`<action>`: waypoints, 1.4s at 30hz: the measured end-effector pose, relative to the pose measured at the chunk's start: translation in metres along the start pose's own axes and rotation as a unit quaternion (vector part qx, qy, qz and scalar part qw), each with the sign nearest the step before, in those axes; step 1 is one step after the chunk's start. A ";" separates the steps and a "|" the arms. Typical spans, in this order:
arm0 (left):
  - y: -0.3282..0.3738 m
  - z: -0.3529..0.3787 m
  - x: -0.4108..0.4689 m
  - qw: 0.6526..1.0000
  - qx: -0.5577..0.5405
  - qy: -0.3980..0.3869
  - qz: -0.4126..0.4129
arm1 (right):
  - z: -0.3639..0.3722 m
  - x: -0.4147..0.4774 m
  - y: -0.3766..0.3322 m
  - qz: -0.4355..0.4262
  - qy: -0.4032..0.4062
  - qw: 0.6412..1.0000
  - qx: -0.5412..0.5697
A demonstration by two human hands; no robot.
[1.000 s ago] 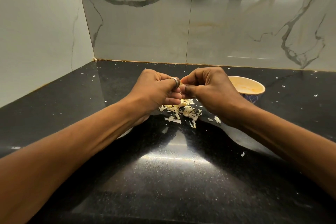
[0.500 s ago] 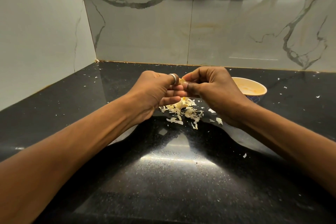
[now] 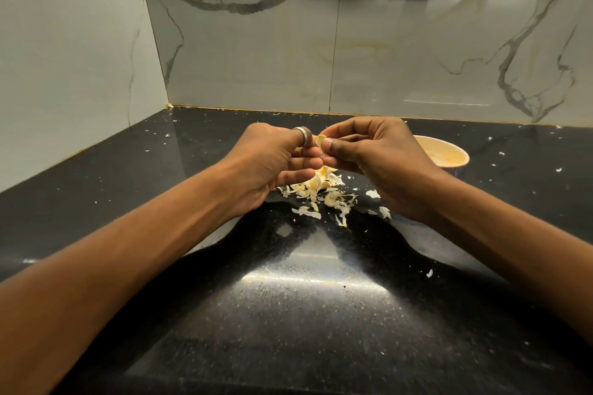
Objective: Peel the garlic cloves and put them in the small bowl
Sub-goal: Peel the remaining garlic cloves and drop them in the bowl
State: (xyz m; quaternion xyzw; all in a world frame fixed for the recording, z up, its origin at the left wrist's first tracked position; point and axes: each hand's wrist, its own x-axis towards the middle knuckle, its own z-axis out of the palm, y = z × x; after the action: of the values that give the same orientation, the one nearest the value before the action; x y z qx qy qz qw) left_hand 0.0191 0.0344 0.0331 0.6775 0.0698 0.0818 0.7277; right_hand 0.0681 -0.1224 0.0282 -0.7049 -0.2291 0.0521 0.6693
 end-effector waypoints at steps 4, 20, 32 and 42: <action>-0.002 0.001 0.001 1.000 0.010 0.004 0.011 | 0.001 -0.002 0.000 -0.021 -0.001 0.999 -0.034; -0.006 0.003 0.004 0.999 0.036 -0.015 0.030 | 0.002 0.000 0.002 -0.053 0.006 0.994 -0.092; -0.008 0.005 0.003 0.998 0.057 -0.017 0.035 | 0.002 -0.001 0.001 -0.018 -0.014 0.997 -0.074; -0.006 0.005 0.002 0.998 0.043 -0.009 0.041 | 0.004 0.000 -0.005 0.016 0.019 1.000 0.014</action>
State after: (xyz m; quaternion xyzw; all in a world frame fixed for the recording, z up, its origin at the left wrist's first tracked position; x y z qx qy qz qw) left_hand 0.0218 0.0295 0.0277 0.7113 0.0389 0.1017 0.6944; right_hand 0.0651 -0.1193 0.0326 -0.6998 -0.2045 0.0525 0.6824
